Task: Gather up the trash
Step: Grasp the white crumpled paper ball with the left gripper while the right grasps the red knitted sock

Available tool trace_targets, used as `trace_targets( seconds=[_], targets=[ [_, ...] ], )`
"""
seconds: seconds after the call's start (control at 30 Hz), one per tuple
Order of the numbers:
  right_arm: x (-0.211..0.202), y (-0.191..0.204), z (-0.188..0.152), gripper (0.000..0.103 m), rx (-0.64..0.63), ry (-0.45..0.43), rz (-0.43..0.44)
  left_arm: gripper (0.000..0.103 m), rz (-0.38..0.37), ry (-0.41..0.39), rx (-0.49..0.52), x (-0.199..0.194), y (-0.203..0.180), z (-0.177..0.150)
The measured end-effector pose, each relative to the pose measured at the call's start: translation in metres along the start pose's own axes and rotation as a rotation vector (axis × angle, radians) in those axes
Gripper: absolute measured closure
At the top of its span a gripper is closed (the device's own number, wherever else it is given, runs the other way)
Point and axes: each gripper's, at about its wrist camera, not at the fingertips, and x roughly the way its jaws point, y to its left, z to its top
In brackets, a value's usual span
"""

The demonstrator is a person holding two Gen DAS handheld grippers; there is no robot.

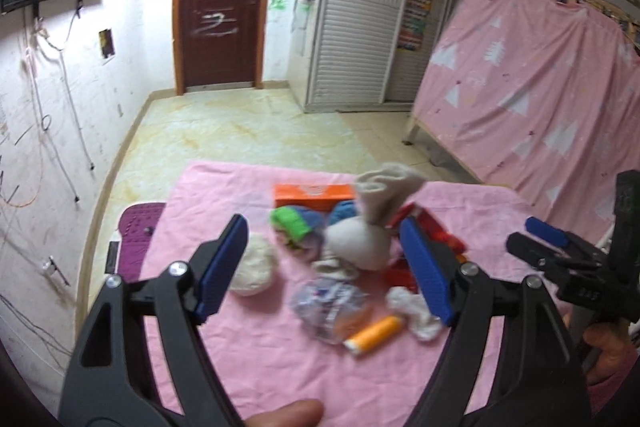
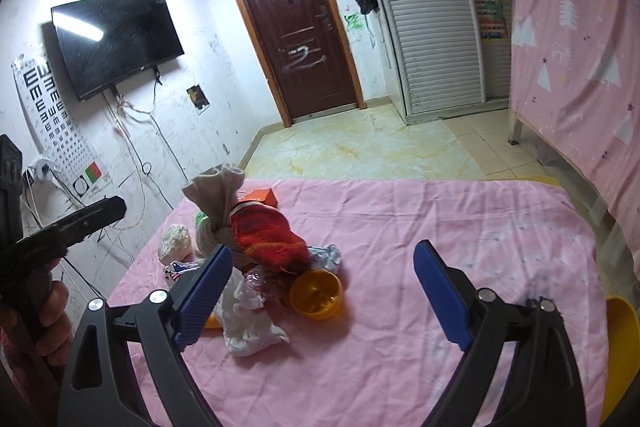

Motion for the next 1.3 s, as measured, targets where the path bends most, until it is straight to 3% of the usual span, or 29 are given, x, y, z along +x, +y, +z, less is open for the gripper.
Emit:
trace_targets(
  seconds=[0.3, 0.43, 0.57, 0.77, 0.87, 0.97, 1.1, 1.17, 1.3],
  targets=[
    [0.036, 0.040, 0.008, 0.016, -0.168, 0.045, 0.004, 0.028, 0.081, 0.112, 0.008, 0.046, 0.021, -0.011],
    [0.052, 0.046, 0.011, 0.016, -0.174, 0.070, 0.018, 0.028, 0.093, 0.144, 0.006, 0.060, 0.026, -0.014],
    [0.064, 0.046, 0.015, 0.026, -0.168, 0.093, 0.038, 0.028, 0.095, 0.170, 0.002, 0.071, 0.029, -0.014],
    [0.079, 0.049, 0.015, 0.032, -0.184, 0.127, 0.053, 0.028, 0.100, 0.198, 0.002, 0.084, 0.032, -0.016],
    [0.088, 0.052, 0.015, 0.040, -0.186, 0.145, 0.061, 0.031, 0.124, 0.199, 0.001, 0.087, 0.033, -0.018],
    [0.094, 0.052, 0.014, 0.056, -0.189, 0.170, 0.070, 0.038, 0.157, 0.194, 0.001, 0.089, 0.034, -0.019],
    [0.096, 0.051, 0.014, 0.070, -0.191, 0.170, 0.058, 0.048, 0.141, 0.242, -0.034, 0.098, 0.042, -0.023],
    [0.096, 0.051, 0.013, 0.085, -0.188, 0.170, 0.049, 0.051, 0.137, 0.253, -0.049, 0.100, 0.045, -0.024],
    [0.093, 0.046, 0.014, 0.090, -0.168, 0.140, 0.038, 0.052, 0.129, 0.249, -0.062, 0.098, 0.047, -0.024]
  ],
)
